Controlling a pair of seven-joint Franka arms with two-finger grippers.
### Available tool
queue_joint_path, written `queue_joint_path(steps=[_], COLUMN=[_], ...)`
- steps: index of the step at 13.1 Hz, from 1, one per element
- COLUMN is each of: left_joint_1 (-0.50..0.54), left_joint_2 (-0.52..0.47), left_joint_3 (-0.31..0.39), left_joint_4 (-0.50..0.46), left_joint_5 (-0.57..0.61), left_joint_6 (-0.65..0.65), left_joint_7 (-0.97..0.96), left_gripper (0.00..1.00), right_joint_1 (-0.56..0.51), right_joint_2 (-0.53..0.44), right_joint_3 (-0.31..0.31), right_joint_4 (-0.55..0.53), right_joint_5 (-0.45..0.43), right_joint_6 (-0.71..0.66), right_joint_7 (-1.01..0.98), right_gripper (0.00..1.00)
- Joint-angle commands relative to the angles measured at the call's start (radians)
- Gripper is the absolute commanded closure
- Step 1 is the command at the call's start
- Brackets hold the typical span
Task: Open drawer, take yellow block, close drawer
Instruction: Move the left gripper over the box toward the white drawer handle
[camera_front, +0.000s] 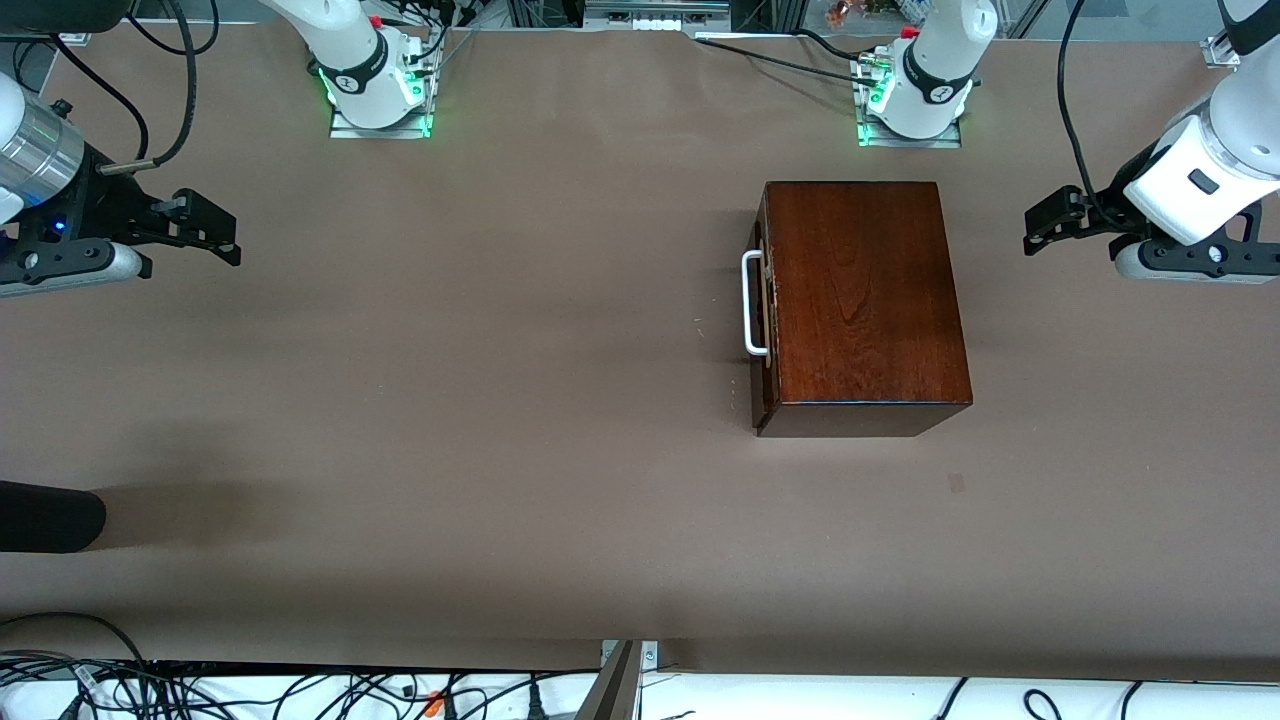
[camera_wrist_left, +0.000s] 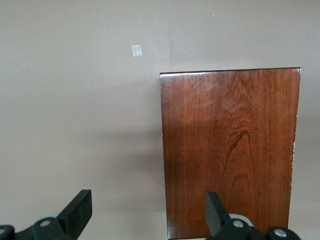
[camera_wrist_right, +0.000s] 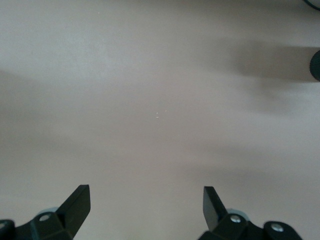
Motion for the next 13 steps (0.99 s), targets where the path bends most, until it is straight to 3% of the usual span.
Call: queue_joint_path(steps=[1, 13], left_joint_1=[0.005, 0.005], left_joint_2=[0.017, 0.026], left_joint_3=[0.001, 0.001], left_joint_4=[0.036, 0.034], left_joint_5=[-0.012, -0.013], left_joint_6=[-0.026, -0.049], left_joint_7=[0.023, 0.023], left_gripper=[0.00, 0.00], right_joint_1=[-0.001, -0.001], right_joint_2=[-0.001, -0.001], right_joint_3=[0.001, 0.000], right_joint_4=[0.015, 0.015], right_joint_5=[-0.002, -0.002], right_joint_6=[-0.014, -0.012], right_joint_7=[0.008, 0.008], right_gripper=[0.00, 0.00])
